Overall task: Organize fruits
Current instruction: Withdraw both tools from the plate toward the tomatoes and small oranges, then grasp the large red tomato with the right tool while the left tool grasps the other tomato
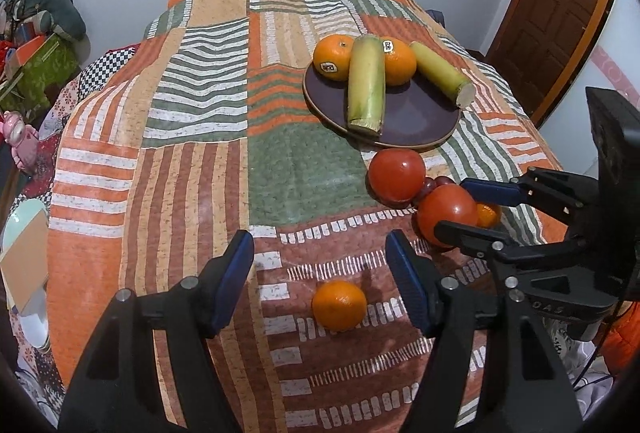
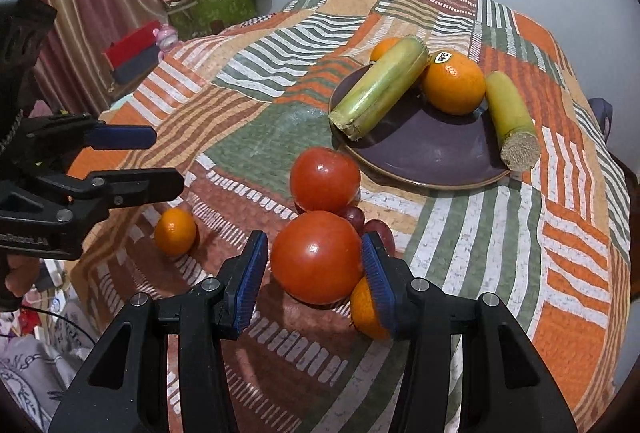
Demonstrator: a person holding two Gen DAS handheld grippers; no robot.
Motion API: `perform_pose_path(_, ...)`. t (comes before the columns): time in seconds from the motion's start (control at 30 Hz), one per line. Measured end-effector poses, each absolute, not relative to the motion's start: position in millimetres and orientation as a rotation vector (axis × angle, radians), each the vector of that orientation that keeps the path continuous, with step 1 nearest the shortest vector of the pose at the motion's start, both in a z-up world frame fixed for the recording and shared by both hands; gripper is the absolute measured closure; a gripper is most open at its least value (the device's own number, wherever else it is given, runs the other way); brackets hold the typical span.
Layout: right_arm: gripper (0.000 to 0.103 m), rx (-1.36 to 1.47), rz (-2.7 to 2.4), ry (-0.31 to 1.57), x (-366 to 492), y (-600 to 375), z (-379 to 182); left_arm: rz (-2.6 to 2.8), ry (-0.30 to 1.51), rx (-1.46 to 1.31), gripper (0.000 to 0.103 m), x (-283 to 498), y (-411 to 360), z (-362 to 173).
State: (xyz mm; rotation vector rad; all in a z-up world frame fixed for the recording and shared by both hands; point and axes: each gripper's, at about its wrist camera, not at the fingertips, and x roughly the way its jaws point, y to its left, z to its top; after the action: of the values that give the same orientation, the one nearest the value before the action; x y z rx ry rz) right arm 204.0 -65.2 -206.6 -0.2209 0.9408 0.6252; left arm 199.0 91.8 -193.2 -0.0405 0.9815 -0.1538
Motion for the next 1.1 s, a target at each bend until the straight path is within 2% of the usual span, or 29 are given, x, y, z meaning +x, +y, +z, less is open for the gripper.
perform_pose_path(0.37, 0.06, -0.168, 0.65, 0.924, 203.3, -72.2, -199.8, -0.157, 0.975, -0.035, 0.035, 203.7, 87.6, -191.0)
perform_pose_path(0.43, 0.065, -0.162, 0.651, 0.904, 201.9, -75.4, -193.2, -0.162, 0.968, -0.037, 0.035, 205.8, 85.4, -189.8)
perform_pose_path(0.47, 0.079, -0.158, 0.652, 0.893, 201.5, -77.3, -190.0, -0.165, 0.966, -0.039, 0.035, 207.0, 84.1, -189.4)
perform_pose_path(0.5, 0.086, -0.148, 0.655, 0.883, 201.7, -80.1, -186.0, -0.169, 0.965, -0.042, 0.035, 209.2, 82.5, -189.3)
perform_pose_path(0.63, 0.086, -0.132, 0.642, 0.884, 207.3, -89.1, -177.1, -0.178, 0.967, -0.04, 0.035, 218.4, 72.4, -191.1)
perform_pose_path(0.73, 0.08, -0.141, 0.635, 0.906, 206.5, -92.0, -180.9, -0.184, 0.974, -0.045, 0.035, 221.9, 69.9, -194.1)
perform_pose_path(0.8, 0.068, -0.126, 0.661, 0.92, 203.1, -91.7, -184.4, -0.18, 0.984, -0.04, 0.035, 222.3, 70.2, -197.8)
perform_pose_path(1.03, 0.063, -0.176, 0.679, 0.953, 200.9, -72.3, -203.5, -0.172, 1.002, -0.032, 0.035, 213.6, 78.7, -201.6)
perform_pose_path(1.1, 0.056, -0.184, 0.68, 0.944, 200.9, -69.0, -204.4, -0.167, 0.997, -0.032, 0.035, 210.9, 81.4, -200.4)
